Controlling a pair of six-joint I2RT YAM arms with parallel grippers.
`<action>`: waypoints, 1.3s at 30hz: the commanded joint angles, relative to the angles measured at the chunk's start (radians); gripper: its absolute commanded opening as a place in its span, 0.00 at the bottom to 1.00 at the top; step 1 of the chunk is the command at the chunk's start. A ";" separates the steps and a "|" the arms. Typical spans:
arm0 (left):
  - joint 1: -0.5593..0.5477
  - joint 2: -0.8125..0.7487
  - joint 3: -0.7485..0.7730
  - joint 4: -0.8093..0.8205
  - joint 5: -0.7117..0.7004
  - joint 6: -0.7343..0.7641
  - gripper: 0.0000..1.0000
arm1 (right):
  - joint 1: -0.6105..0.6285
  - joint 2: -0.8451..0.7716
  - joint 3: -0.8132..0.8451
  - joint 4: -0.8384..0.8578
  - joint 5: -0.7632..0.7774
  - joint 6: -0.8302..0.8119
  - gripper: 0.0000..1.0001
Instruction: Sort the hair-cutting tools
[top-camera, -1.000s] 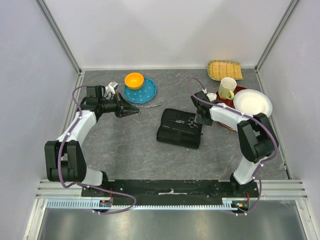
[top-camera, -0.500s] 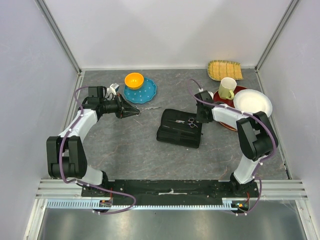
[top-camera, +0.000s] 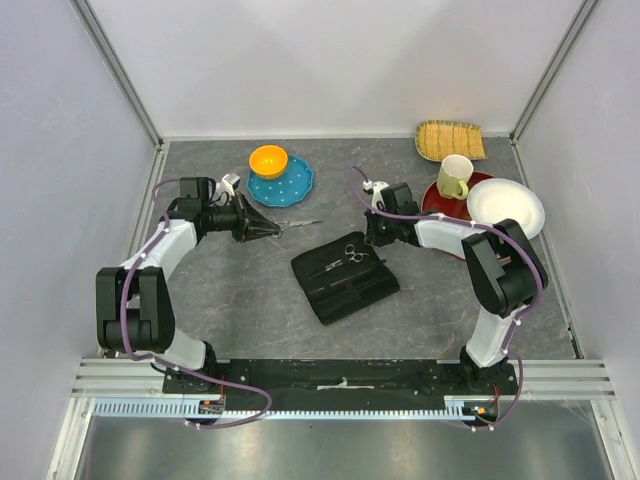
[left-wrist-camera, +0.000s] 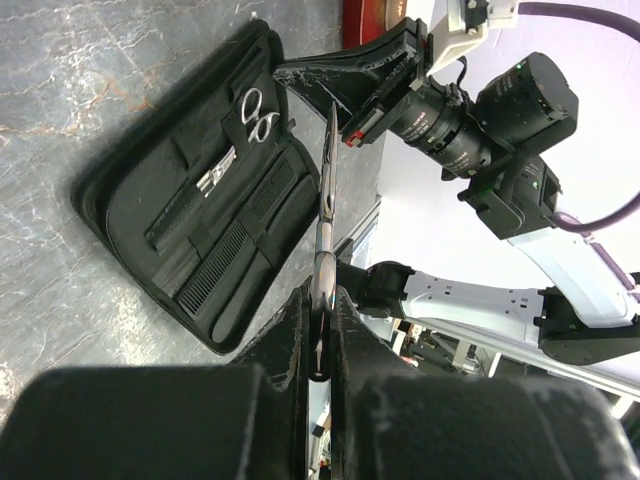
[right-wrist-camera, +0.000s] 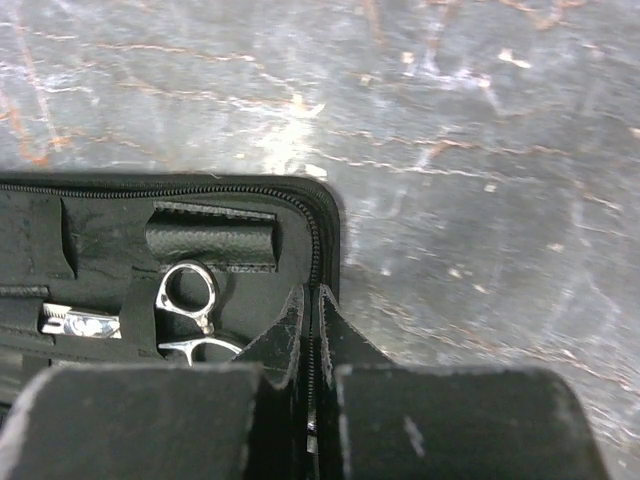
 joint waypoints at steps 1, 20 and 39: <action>0.003 -0.023 -0.032 -0.003 -0.016 0.044 0.02 | 0.037 0.048 0.012 -0.043 -0.042 0.026 0.00; -0.001 -0.375 -0.508 0.292 -0.169 -0.204 0.02 | 0.044 -0.045 -0.055 -0.098 0.162 0.276 0.38; -0.052 -0.204 -0.604 0.590 -0.209 -0.290 0.02 | 0.044 -0.014 -0.098 -0.069 0.082 0.361 0.25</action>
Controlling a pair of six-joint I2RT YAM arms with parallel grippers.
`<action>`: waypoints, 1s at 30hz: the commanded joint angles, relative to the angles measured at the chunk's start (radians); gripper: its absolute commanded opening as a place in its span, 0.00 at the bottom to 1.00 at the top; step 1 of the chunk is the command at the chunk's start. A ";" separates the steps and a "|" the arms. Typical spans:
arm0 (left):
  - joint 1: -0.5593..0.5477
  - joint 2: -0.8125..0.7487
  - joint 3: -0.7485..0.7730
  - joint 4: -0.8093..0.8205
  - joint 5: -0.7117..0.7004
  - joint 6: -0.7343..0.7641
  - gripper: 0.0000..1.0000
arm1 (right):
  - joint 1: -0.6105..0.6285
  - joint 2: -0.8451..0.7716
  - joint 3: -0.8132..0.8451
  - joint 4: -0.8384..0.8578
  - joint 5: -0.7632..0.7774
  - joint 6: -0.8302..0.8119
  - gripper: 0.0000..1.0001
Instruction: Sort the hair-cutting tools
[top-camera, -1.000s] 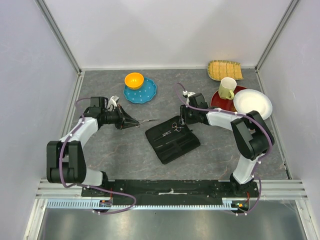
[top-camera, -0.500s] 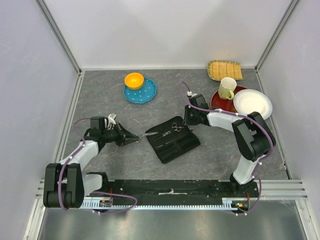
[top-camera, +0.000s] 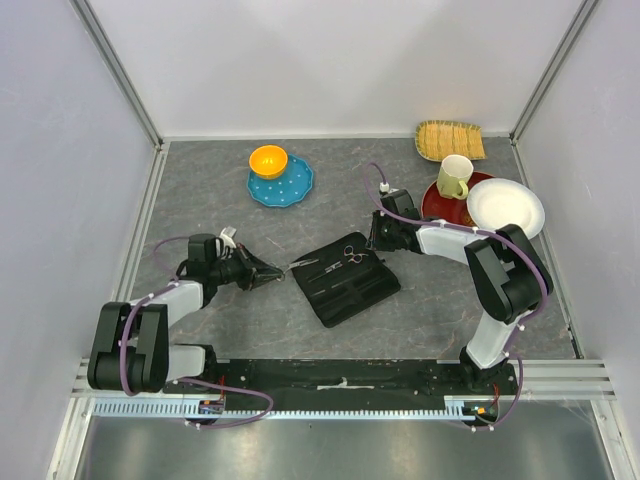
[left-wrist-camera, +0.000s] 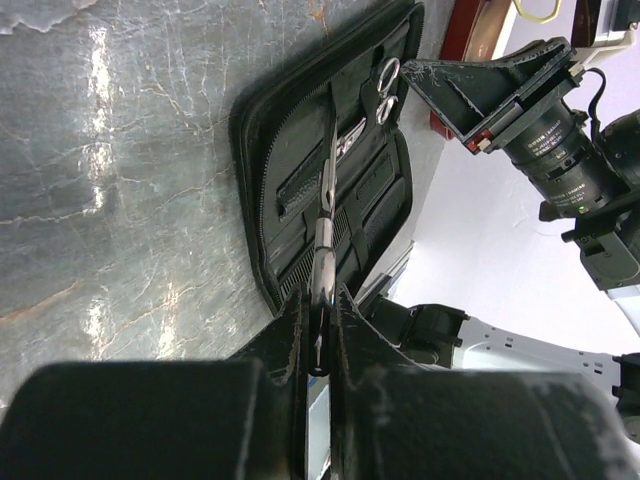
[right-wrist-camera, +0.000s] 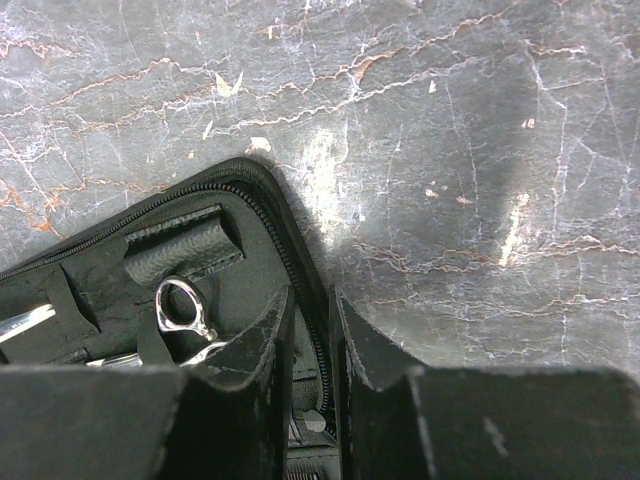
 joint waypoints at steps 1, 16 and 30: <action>-0.016 0.031 -0.012 0.142 0.002 -0.055 0.02 | 0.011 0.030 -0.031 -0.072 -0.040 0.011 0.25; -0.020 -0.030 -0.063 0.106 -0.039 -0.081 0.02 | 0.010 0.039 -0.028 -0.084 -0.045 0.010 0.23; -0.020 0.060 -0.106 0.247 0.024 -0.112 0.02 | 0.010 0.055 -0.025 -0.082 -0.050 0.027 0.22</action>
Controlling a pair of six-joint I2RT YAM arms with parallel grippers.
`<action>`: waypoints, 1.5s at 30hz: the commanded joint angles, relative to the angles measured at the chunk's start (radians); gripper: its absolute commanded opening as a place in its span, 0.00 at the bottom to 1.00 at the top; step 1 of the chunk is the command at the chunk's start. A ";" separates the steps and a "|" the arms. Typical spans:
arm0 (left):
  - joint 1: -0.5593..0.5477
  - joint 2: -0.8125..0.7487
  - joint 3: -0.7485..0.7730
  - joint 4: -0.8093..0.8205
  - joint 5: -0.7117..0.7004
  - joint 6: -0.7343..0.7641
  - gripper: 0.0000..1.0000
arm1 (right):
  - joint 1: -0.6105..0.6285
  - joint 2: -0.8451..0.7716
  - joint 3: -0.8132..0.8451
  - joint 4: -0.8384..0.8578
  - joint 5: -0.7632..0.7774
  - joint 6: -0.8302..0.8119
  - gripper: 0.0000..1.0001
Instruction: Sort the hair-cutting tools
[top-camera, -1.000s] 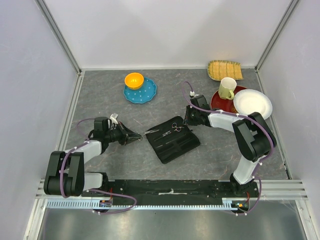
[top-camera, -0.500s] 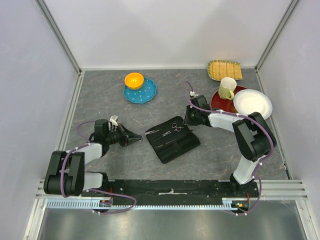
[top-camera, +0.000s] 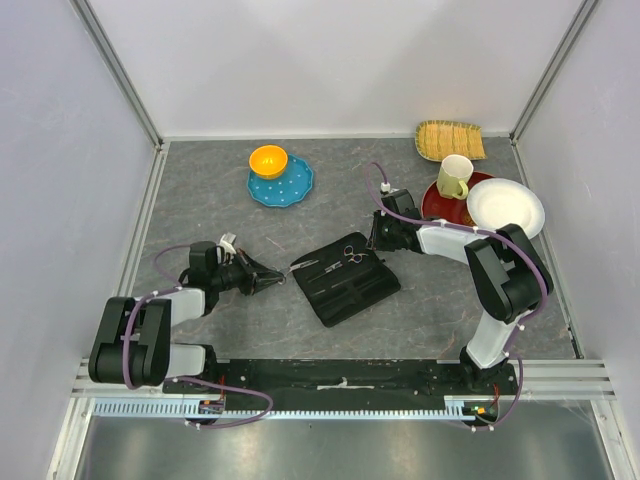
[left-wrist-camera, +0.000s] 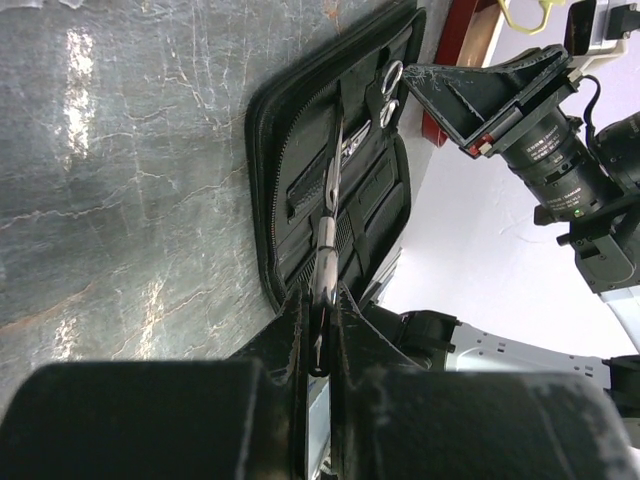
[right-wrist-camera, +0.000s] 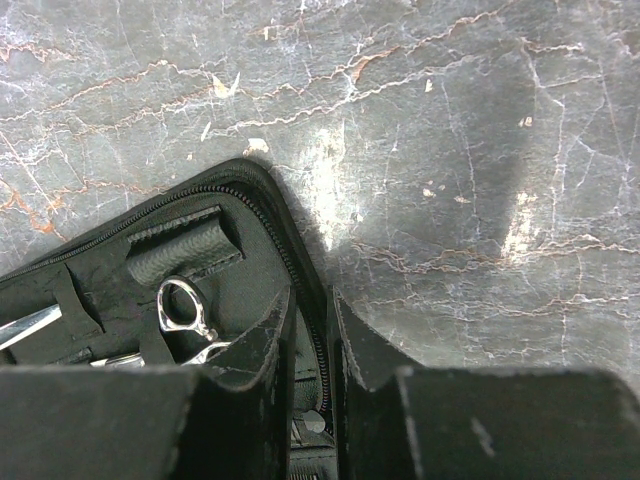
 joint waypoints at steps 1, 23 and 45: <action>-0.010 0.016 -0.018 0.072 0.032 -0.032 0.02 | 0.015 0.053 -0.025 -0.083 -0.040 0.016 0.22; -0.052 0.211 -0.021 0.490 0.121 -0.177 0.02 | 0.015 0.076 -0.005 -0.083 -0.066 0.030 0.20; -0.114 0.341 0.009 0.765 0.013 -0.308 0.02 | 0.041 -0.015 -0.108 -0.001 -0.095 0.224 0.06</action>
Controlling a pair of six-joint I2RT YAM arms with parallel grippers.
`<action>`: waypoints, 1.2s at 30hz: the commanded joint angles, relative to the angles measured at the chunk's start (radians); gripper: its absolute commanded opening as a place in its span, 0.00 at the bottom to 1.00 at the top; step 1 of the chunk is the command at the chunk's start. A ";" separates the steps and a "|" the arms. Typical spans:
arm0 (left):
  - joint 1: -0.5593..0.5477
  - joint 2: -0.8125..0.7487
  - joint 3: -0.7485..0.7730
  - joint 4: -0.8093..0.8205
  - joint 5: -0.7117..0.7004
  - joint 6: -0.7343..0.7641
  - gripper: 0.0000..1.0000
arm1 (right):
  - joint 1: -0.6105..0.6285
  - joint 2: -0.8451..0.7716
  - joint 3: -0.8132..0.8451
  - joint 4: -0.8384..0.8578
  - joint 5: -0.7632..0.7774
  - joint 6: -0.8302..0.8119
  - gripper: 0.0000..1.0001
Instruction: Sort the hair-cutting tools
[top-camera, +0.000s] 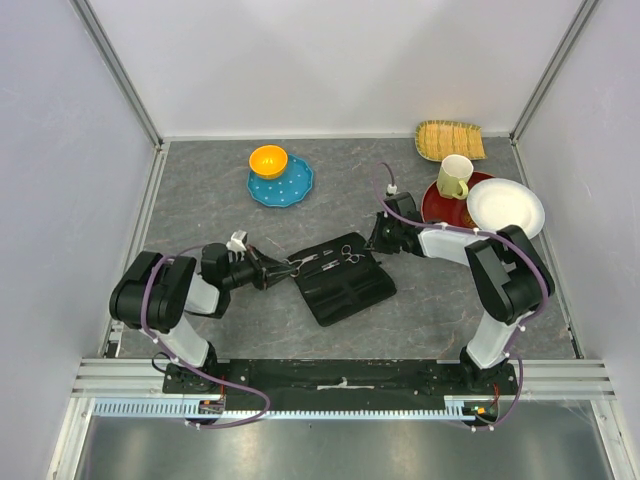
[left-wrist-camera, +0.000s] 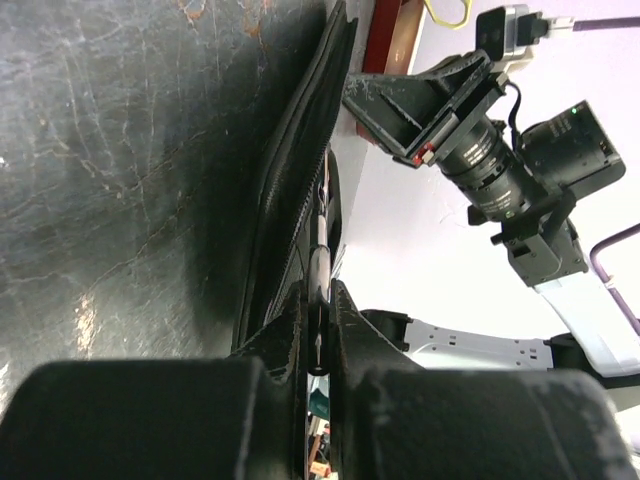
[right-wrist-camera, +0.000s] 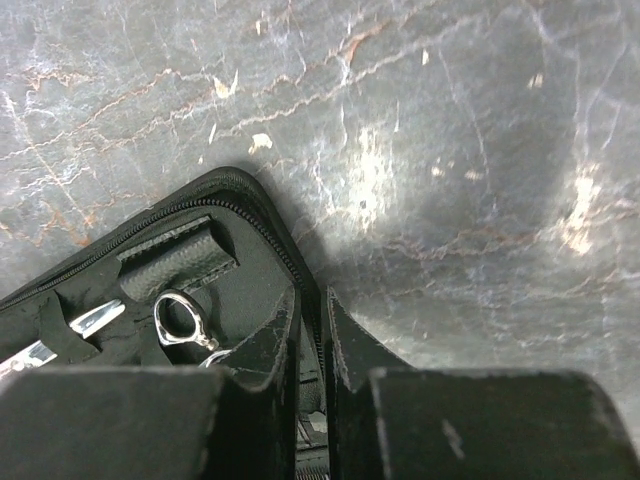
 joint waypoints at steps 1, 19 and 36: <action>-0.026 0.018 0.064 0.113 -0.002 -0.022 0.02 | 0.054 -0.014 -0.090 -0.027 -0.078 0.121 0.06; -0.075 0.074 0.213 -0.140 0.005 0.140 0.33 | 0.070 0.028 -0.076 -0.004 -0.109 0.108 0.08; -0.076 -0.094 0.472 -1.090 -0.250 0.366 0.96 | 0.070 -0.123 0.069 -0.220 0.192 0.008 0.11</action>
